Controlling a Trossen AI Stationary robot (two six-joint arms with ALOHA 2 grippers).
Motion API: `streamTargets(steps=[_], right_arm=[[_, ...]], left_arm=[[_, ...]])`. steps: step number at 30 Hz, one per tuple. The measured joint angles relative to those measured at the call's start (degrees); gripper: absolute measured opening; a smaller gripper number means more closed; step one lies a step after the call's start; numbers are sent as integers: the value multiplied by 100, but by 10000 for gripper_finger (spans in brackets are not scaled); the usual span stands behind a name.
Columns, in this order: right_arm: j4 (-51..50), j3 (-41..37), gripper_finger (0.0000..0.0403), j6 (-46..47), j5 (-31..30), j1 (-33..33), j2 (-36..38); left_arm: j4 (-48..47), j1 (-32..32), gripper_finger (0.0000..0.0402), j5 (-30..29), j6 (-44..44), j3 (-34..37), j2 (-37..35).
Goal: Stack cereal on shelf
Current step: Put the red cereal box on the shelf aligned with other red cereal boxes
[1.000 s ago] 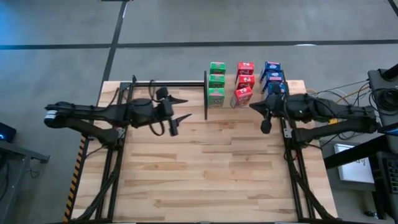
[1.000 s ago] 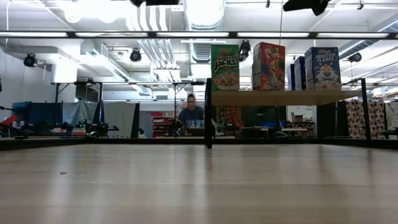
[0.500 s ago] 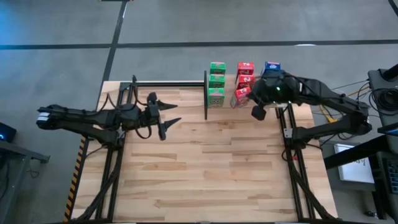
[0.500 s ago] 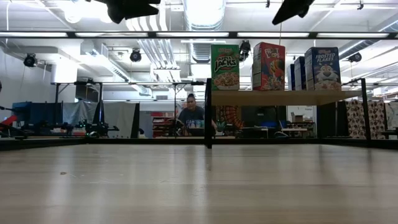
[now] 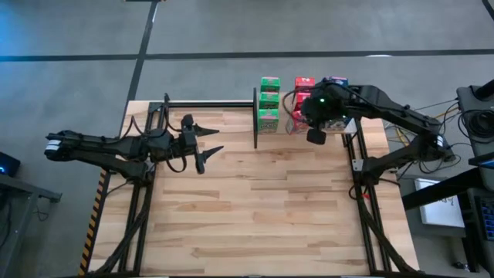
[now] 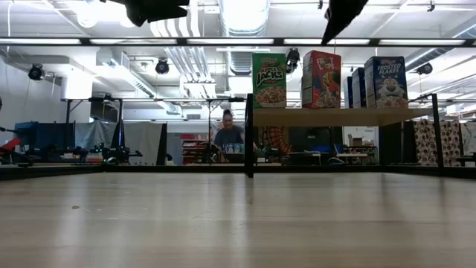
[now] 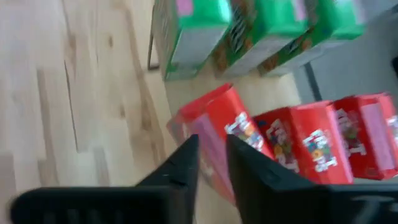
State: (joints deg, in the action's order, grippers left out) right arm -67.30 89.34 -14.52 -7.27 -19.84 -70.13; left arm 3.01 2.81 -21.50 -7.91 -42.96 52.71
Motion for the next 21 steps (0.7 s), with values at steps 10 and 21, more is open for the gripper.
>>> streamTargets(steps=[10,21], right_arm=[[-295,448,206,-731,-328,2,-543],[-737,612,241,-1107,-277,-188,-733]], left_arm=[[31,0,233,-7,-208,-1,0],[41,0,233,-13,-209,-2,11]])
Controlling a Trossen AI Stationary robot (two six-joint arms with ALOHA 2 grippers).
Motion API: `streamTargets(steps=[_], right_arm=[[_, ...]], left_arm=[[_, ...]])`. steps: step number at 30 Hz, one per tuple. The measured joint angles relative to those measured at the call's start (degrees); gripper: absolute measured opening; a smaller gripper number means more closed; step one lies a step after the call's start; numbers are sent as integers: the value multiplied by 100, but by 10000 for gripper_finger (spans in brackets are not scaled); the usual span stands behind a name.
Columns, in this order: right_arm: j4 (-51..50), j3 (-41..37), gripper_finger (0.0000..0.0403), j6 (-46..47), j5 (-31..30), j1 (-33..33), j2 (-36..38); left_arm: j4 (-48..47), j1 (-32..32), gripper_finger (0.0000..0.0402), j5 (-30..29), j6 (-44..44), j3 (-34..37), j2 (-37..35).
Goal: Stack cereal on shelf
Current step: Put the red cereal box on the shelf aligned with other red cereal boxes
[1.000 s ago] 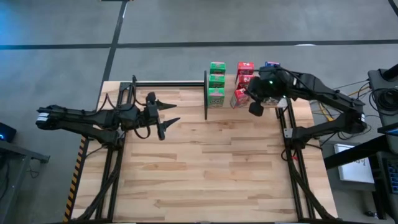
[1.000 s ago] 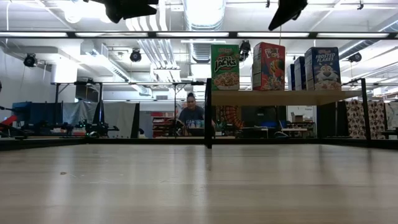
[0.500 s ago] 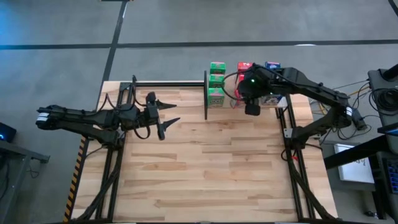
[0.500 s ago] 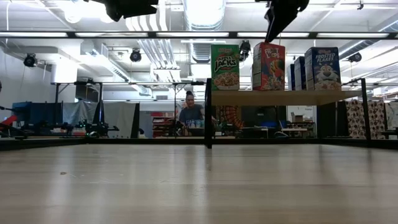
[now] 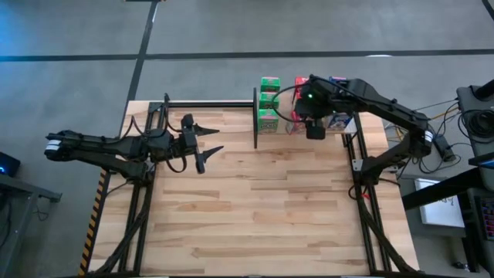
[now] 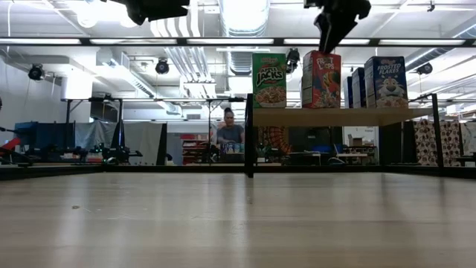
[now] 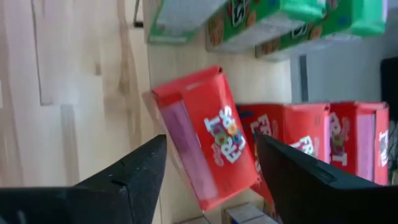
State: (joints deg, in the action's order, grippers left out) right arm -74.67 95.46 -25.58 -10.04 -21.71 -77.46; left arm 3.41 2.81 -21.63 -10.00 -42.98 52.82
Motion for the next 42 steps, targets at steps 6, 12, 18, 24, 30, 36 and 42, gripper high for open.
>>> streamTargets(steps=[6,12,18,24,30,36,42], right_arm=[[-73,-4,236,-86,26,-230,-89],[-90,-6,234,-123,420,-363,-187],[-102,-7,212,-103,428,-363,-295],[-223,-7,186,83,418,-383,-290],[-459,-11,178,212,406,-524,-176],[-455,-11,178,59,695,-610,-139],[-394,-11,178,55,758,-610,-139]], left_arm=[[-1,0,233,-2,0,0,0],[-2,0,233,-2,0,0,2],[-4,0,233,-4,0,0,2],[-6,0,233,-7,2,0,2],[-6,0,233,-7,2,0,2],[-6,0,233,-7,2,0,2],[-6,0,233,-7,2,0,2]])
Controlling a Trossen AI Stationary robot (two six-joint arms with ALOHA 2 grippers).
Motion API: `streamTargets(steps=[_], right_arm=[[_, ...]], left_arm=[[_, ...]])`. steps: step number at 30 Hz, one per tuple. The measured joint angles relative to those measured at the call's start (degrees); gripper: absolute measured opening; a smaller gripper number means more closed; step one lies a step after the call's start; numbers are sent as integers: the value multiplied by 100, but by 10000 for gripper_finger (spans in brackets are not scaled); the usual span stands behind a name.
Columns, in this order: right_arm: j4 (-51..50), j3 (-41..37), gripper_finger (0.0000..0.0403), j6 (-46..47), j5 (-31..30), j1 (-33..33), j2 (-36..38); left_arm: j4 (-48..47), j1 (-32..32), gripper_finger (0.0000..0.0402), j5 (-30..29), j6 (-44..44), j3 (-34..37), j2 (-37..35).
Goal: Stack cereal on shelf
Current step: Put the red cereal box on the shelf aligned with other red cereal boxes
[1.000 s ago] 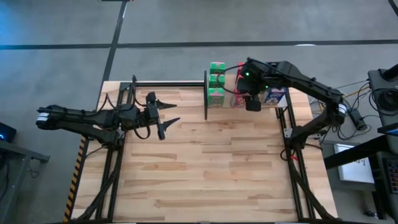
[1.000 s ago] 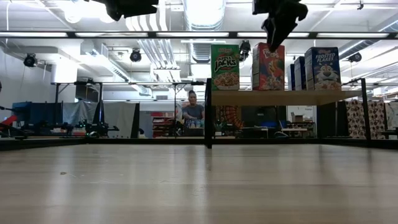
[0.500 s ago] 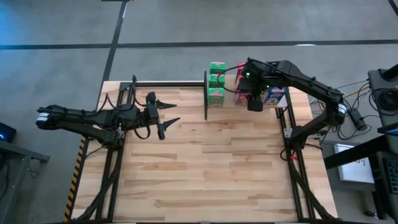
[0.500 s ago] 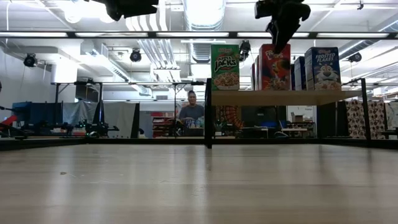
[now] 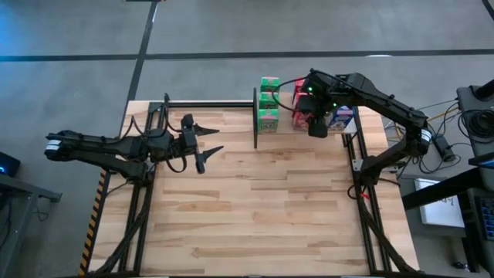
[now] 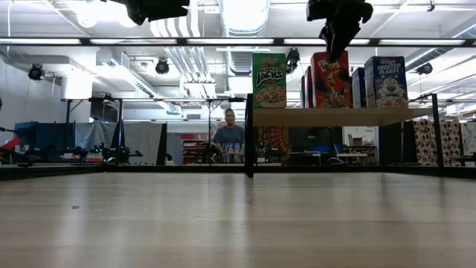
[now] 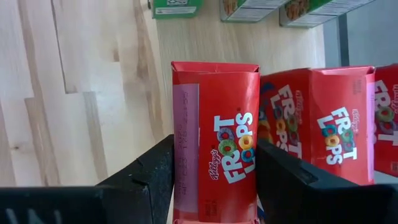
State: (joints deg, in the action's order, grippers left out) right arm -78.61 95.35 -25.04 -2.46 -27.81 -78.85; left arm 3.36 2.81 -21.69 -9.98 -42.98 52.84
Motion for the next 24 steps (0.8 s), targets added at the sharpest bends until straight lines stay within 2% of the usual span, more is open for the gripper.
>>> streamTargets(steps=[8,24], right_arm=[[93,0,178,-3,395,2,0],[88,0,178,-59,243,-17,0]], left_arm=[[0,0,233,0,0,0,0],[4,-2,233,0,0,0,0]])
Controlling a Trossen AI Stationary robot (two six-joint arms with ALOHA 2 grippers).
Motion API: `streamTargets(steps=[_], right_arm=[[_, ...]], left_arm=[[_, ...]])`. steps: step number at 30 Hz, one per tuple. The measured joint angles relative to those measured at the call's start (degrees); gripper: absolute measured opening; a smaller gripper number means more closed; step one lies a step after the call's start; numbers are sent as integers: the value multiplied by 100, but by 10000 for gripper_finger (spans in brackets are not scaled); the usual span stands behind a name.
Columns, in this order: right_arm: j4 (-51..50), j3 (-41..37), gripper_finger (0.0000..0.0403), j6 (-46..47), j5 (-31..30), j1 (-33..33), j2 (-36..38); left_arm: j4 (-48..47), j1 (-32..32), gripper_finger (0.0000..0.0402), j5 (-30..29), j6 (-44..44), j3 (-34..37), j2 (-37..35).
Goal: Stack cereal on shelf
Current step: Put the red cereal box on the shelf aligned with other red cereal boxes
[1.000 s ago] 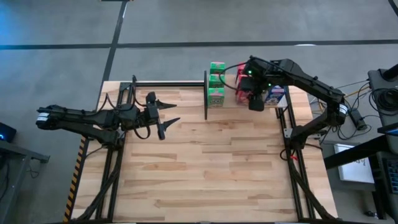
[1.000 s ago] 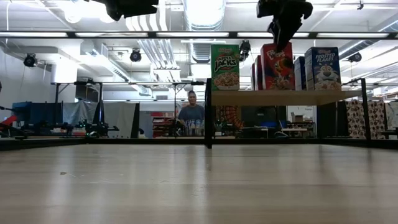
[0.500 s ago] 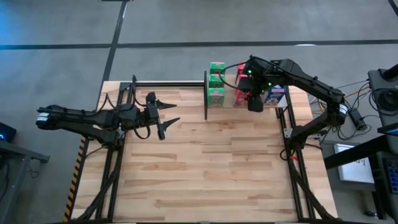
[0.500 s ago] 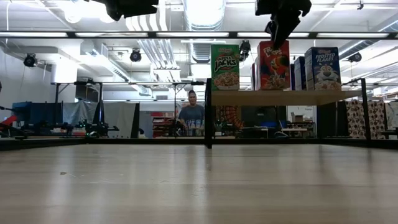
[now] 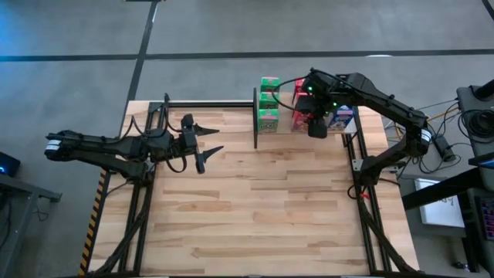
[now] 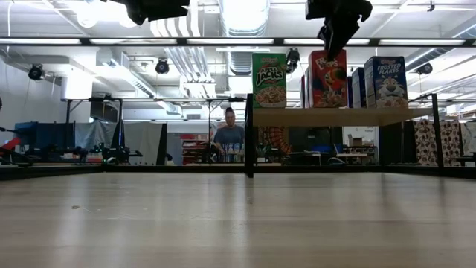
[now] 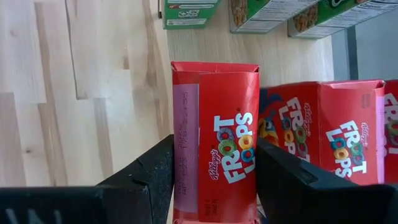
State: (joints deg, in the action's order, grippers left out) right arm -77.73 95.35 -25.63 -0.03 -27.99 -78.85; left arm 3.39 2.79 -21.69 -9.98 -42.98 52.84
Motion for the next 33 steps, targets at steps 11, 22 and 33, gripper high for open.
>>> streamTargets(steps=[11,22,33], right_arm=[[-85,0,178,165,0,-17,0],[-122,0,175,-13,0,-17,0],[-81,0,201,99,-13,-17,0]], left_arm=[[9,-1,233,0,0,0,0],[53,-1,233,0,10,0,2],[51,-1,233,0,20,0,2]])
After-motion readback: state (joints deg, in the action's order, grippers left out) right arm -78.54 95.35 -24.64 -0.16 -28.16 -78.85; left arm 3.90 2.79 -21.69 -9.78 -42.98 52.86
